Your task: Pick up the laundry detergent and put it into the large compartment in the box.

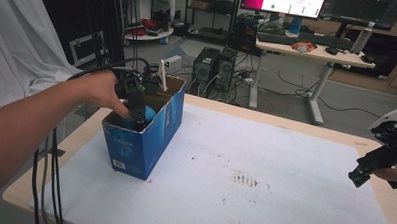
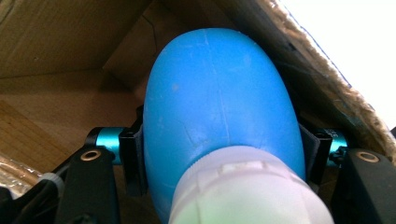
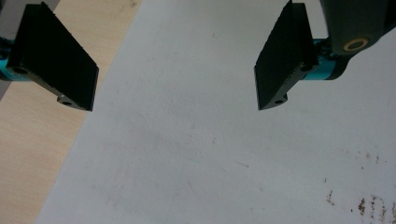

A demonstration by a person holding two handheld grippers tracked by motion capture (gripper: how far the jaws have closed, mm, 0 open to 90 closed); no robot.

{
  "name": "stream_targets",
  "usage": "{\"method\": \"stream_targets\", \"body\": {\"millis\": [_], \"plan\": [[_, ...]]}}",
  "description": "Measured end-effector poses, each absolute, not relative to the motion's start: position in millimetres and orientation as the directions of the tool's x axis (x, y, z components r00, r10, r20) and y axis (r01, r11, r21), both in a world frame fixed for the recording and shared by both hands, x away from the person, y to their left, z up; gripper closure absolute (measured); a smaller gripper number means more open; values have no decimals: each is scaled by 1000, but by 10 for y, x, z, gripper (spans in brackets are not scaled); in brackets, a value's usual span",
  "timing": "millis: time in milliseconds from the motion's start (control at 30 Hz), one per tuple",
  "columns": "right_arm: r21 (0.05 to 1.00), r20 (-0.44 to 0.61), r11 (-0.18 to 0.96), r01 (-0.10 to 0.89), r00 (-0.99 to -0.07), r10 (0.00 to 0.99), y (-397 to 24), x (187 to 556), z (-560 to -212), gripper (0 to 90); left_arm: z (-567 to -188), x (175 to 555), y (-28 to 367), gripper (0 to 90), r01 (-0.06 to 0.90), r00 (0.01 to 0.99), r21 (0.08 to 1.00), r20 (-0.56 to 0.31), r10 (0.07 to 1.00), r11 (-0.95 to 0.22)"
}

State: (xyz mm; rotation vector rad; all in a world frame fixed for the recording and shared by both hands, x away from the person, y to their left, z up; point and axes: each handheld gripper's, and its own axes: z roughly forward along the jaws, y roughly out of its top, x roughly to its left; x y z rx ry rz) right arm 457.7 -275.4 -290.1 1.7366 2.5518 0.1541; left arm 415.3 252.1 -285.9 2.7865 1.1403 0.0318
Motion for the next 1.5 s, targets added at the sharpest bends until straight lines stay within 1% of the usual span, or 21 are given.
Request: {"method": "stream_targets", "body": {"millis": [133, 233, 367, 433, 500, 533, 667, 833, 1000, 1167, 1267, 1300, 1500], "plan": [[108, 12, 363, 925, -367, 930, -2749, 4583, -2910, 129, -2860, 4145, 2518, 358, 696, 714, 128, -27, 699, -706], [108, 16, 369, 923, -372, 928, -2745, 4582, -2923, 129, -2866, 4151, 2531, 308, 696, 715, 113, -28, 698, -709], [104, 16, 366, 925, -370, 929, -2746, 4582, -2932, 129, -2852, 4154, 2524, 307, 700, 713, 94, -36, 700, -708], [105, 21, 367, 924, -371, 929, -2746, 4581, -2929, 129, -2829, 4150, 2515, 278, 699, 714, 93, -22, 700, -709], [107, 21, 370, 923, -374, 927, -2743, 4580, -2930, 129, -2775, 4142, 2522, 273, 699, 712, 106, -20, 702, -707], [105, 23, 368, 924, -372, 928, -2737, 4580, -2930, 129, -2759, 4140, 2524, 243, 701, 711, 106, -17, 703, -706], [107, 21, 371, 922, -375, 927, -2730, 4587, -2929, 129, -2655, 4117, 2507, 226, 696, 714, 116, -17, 700, -708], [104, 23, 376, 921, -380, 925, -2711, 4590, -2935, 129, -2508, 4096, 2467, 225, 687, 723, 103, 4, 691, -719], [109, 22, 373, 921, -377, 926, -2719, 4588, -2922, 129, -2224, 4070, 2410, 225, 679, 726, 121, 32, 687, -724], [109, 21, 372, 922, -377, 926, -2716, 4579, -2913, 129, -1938, 4016, 2288, 225, 669, 729, 138, 72, 681, -731], [113, 21, 375, 920, -379, 925, -2710, 4573, -2908, 129, -1848, 3985, 2214, 225, 660, 736, 148, 68, 673, -737], [116, 24, 377, 919, -382, 924, -2703, 4571, -2906, 129, -1768, 3946, 2106, 226, 651, 740, 157, 84, 667, -743], [115, 22, 376, 919, -381, 924, -2672, 4556, -2879, 129, -1652, 3874, 1811, 225, 613, 769, 175, 91, 632, -771]]}}
